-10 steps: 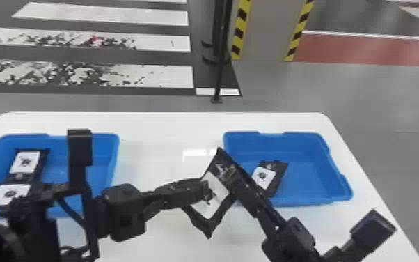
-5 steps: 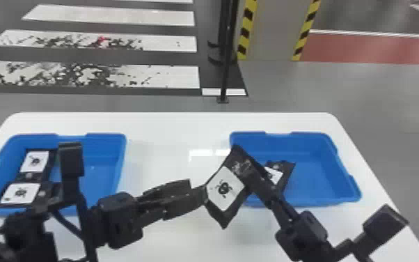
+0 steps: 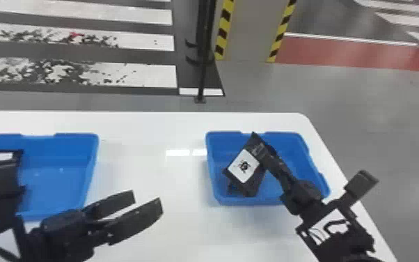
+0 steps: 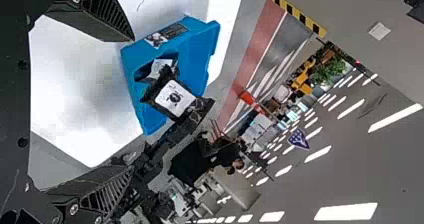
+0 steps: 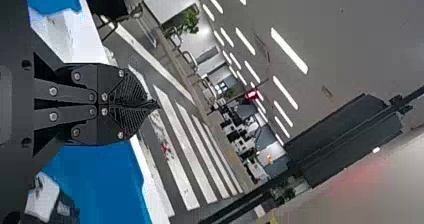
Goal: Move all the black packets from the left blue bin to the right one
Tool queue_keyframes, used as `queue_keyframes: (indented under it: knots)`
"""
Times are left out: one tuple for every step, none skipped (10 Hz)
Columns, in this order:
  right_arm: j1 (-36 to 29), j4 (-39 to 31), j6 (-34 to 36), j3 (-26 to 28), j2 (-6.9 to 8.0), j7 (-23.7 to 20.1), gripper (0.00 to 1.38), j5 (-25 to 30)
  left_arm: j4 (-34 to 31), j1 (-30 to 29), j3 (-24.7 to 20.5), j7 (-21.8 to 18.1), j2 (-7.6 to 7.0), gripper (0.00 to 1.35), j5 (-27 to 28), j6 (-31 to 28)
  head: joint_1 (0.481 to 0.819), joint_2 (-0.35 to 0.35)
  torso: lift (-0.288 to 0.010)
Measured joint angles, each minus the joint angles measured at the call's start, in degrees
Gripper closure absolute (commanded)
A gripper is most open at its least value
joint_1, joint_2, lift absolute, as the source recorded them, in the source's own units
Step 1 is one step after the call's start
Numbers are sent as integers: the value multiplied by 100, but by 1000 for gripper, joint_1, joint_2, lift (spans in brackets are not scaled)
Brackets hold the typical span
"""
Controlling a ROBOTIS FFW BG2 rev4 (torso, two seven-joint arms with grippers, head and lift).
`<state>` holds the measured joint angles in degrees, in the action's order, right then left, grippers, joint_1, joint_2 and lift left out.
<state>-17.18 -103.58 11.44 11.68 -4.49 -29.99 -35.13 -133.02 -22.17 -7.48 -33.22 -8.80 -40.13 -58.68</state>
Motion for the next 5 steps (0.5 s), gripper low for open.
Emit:
queue_keyframes:
  knots:
    - [289,417,-5,196,-85,33,1277,133,-10,-24,-33,0,4,140,-8,7,695,-239,-140]
    - [566,838,36,382,-158,58,1276,329,-19,-42,-69,0,15,140,-8,23,695,-271,-140]
    - [801,1245,154,499,-228,78,1191,441,-30,-65,-121,0,25,140,-1,51,695,-289,-140]
    - [967,1573,207,598,-268,130,851,498,-41,-97,-187,0,27,139,6,76,695,-300,-140]
    - [1018,1704,165,697,-283,183,472,561,-70,-146,-265,0,28,137,19,96,695,-310,-140]
